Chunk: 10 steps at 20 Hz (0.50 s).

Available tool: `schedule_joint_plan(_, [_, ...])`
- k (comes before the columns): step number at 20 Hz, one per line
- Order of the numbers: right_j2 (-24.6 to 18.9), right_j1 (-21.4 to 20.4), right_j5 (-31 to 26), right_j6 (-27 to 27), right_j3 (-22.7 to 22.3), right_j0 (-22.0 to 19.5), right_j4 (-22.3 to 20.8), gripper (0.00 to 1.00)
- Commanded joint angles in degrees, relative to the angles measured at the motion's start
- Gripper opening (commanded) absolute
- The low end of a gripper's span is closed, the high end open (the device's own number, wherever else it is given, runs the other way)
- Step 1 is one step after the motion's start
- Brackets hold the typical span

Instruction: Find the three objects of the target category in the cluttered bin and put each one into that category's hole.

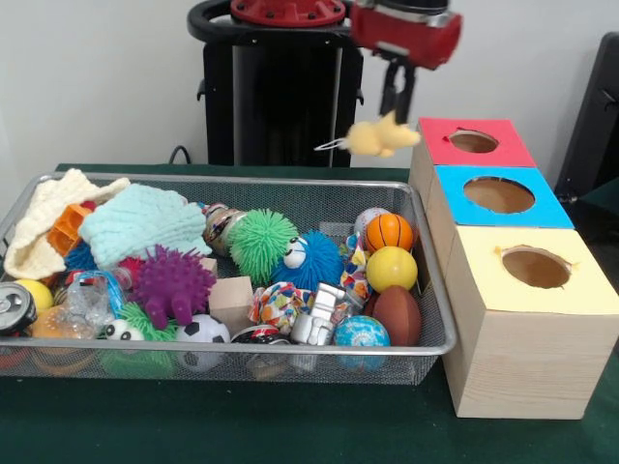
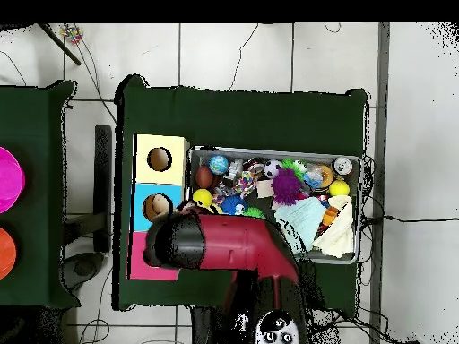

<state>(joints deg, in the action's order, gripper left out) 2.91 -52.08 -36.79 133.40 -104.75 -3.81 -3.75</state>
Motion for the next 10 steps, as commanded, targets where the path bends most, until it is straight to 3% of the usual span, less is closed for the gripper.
schedule_joint_plan(1, [3.5,-2.5,-4.2,18.0,-6.7,5.6,4.8,0.00])
schedule_joint_plan(10, [7.4,1.2,-2.5,21.2,-4.8,12.7,9.0,0.00])
